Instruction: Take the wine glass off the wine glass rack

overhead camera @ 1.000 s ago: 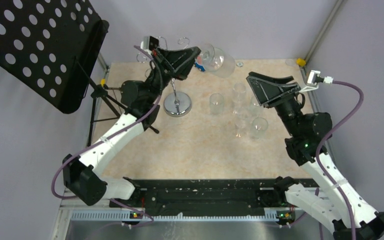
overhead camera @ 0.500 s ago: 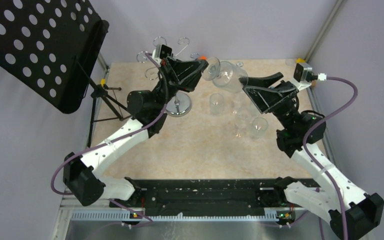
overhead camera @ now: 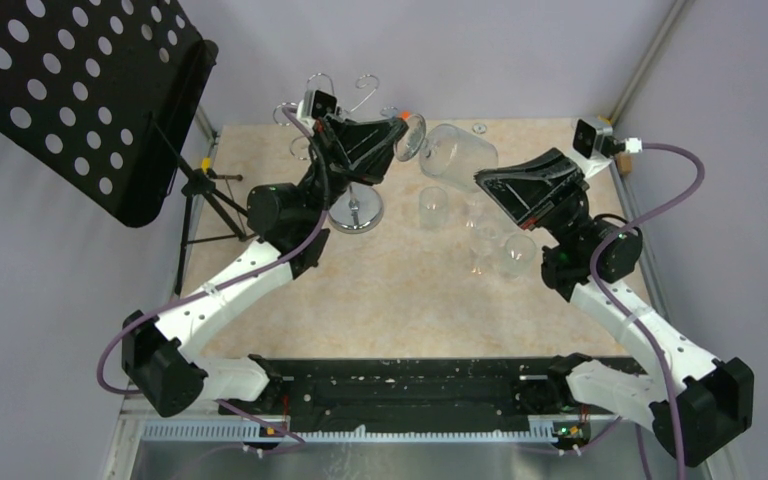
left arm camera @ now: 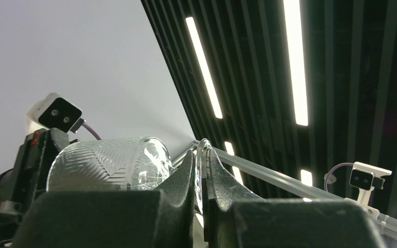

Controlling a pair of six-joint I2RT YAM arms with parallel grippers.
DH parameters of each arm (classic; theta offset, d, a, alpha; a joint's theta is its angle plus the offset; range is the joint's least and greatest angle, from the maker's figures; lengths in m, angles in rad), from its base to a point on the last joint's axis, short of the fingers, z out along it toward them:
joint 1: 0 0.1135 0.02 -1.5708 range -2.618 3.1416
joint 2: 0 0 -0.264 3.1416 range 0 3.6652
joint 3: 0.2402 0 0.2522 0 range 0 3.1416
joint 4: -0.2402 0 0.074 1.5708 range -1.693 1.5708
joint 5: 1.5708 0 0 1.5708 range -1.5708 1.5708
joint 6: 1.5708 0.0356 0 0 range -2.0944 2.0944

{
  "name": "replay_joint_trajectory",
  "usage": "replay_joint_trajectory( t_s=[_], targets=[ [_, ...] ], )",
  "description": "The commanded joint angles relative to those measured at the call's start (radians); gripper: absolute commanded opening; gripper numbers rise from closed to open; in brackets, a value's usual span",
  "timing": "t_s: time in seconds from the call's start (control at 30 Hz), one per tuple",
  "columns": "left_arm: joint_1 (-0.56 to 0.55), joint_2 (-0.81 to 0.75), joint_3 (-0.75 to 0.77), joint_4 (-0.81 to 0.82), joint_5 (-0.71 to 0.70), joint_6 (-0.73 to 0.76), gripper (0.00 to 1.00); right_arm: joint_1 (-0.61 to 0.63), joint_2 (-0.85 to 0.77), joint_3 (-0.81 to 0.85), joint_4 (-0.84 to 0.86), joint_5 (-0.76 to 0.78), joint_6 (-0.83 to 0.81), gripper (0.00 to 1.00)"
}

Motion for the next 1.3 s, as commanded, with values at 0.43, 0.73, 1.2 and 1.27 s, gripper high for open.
replay_joint_trajectory(
  t_s=[0.43,0.73,1.2,1.27],
  targets=[
    [0.000,-0.186,-0.014,-0.306,-0.045,0.416,0.64,0.005,-0.228,0.064,-0.389,0.096,-0.341,0.00],
    [0.002,-0.285,0.105,-0.934,-0.159,1.059,0.82,0.006,-0.346,0.234,-1.112,0.268,-0.704,0.00],
    [0.002,-0.305,0.291,-1.597,-0.448,1.552,0.83,0.029,-0.093,0.406,-1.744,0.144,-0.989,0.00],
    [0.001,-0.314,0.284,-1.620,-0.470,1.564,0.83,0.068,-0.053,0.409,-1.781,0.201,-1.016,0.00]
  ],
)
